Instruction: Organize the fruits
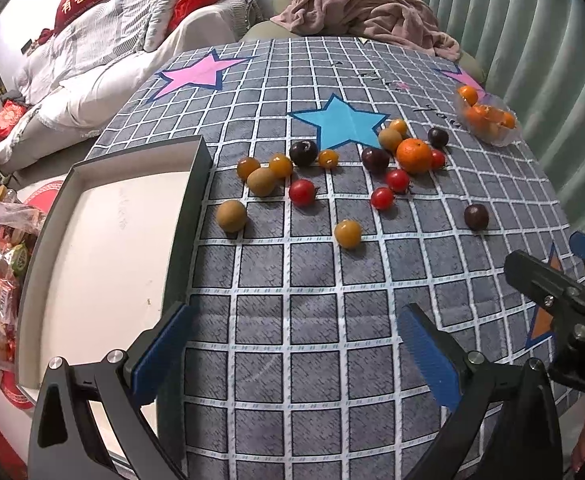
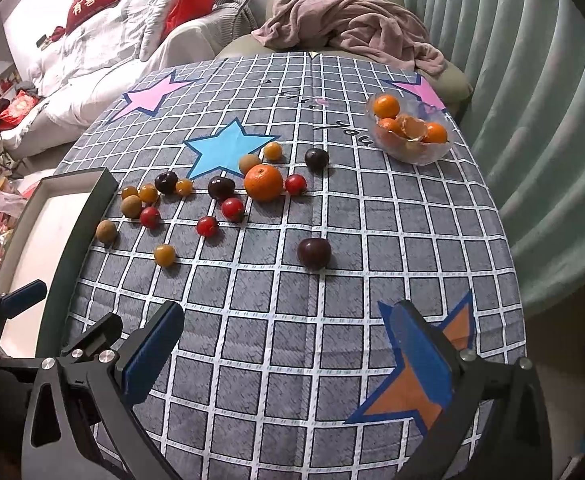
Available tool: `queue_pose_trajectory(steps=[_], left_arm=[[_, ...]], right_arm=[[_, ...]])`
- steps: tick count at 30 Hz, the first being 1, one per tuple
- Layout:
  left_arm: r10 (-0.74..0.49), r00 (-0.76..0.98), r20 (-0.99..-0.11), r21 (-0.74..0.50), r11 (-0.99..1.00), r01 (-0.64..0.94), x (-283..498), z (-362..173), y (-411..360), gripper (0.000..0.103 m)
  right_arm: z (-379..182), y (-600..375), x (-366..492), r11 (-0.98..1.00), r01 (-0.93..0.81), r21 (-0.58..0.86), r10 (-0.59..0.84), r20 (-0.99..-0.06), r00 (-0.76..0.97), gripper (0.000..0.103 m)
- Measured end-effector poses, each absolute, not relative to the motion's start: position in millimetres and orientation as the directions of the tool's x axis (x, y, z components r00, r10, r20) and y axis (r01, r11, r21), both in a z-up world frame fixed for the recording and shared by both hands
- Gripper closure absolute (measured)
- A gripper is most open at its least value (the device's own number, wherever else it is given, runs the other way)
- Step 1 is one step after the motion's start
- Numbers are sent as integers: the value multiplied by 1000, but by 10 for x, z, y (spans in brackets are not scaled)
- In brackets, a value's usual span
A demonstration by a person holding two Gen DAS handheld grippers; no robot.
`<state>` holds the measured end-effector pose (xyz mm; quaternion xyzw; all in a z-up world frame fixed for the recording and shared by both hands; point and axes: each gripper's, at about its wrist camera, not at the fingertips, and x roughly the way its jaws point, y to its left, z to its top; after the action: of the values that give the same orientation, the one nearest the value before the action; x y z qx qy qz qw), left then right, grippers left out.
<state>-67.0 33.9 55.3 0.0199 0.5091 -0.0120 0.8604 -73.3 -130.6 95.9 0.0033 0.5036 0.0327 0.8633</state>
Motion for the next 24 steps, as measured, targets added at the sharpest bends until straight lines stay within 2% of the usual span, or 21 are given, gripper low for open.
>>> queue_pose_trajectory(steps=[24], left_arm=[[7,454,-891,28,999,39,-612,485,322,0]], right_arm=[[934,-1337,-682,998,-52,45,65,-873,484,0]])
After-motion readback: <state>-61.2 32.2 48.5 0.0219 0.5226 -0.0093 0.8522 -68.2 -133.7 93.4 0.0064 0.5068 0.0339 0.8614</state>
